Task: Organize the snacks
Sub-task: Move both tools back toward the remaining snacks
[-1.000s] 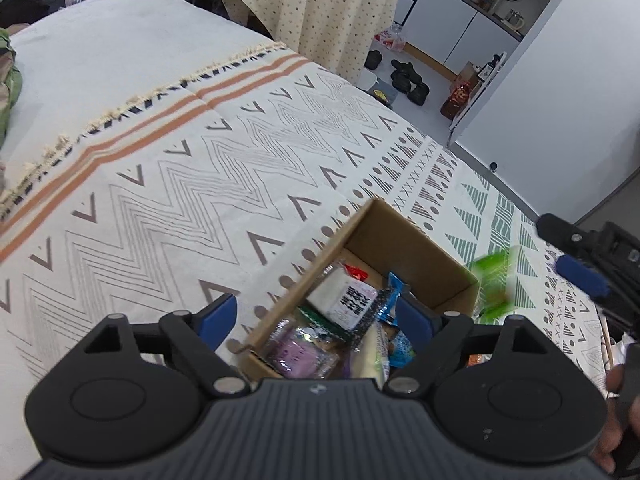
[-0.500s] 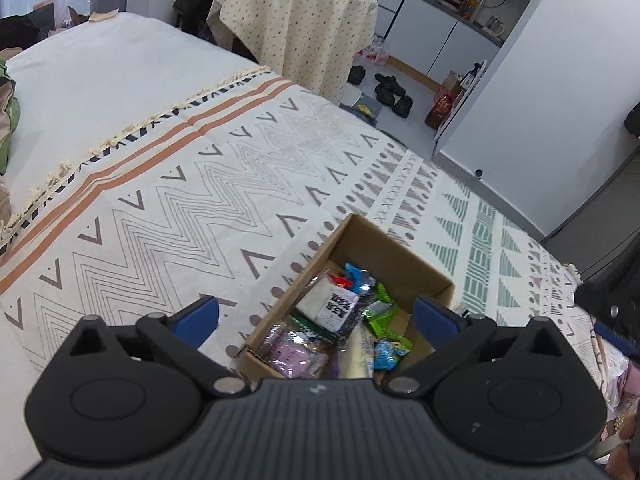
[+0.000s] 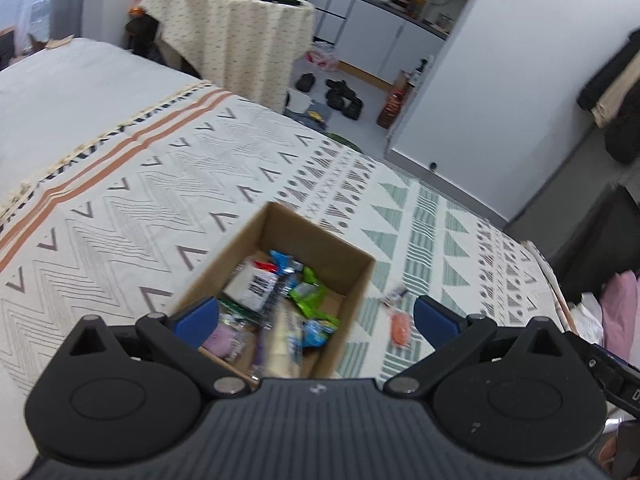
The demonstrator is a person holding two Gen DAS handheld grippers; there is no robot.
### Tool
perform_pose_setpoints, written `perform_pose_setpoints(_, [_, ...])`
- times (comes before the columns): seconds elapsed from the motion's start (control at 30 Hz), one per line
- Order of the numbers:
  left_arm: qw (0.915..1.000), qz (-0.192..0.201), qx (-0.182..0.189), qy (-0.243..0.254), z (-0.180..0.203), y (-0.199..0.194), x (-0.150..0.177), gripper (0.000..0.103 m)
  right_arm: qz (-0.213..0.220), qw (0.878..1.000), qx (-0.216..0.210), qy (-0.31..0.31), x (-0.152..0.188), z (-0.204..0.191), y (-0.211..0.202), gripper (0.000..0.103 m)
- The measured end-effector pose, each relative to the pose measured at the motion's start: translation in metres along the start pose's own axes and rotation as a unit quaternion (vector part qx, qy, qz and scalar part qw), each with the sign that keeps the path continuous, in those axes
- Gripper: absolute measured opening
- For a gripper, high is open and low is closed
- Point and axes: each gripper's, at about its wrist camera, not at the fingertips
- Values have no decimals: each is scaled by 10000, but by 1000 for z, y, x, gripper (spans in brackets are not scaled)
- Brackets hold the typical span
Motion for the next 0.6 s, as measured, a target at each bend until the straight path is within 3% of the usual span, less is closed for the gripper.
perform_pose_setpoints(0.33, [9993,-233,110,274,45,4,19,103,122,9992,201,331,27,54,-22,103])
perform_pose_setpoints(0.6, [9991,-115,9,399,74,15,31,103,132,9984,226,496,49,88,-11,103])
Point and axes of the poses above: each gripper's, at about its wrist camera, not at the fingertips, and y roughly the way its jaws point, z to its right, x to its underside, and after that the axes turned 14 degrees about -x, right-handed
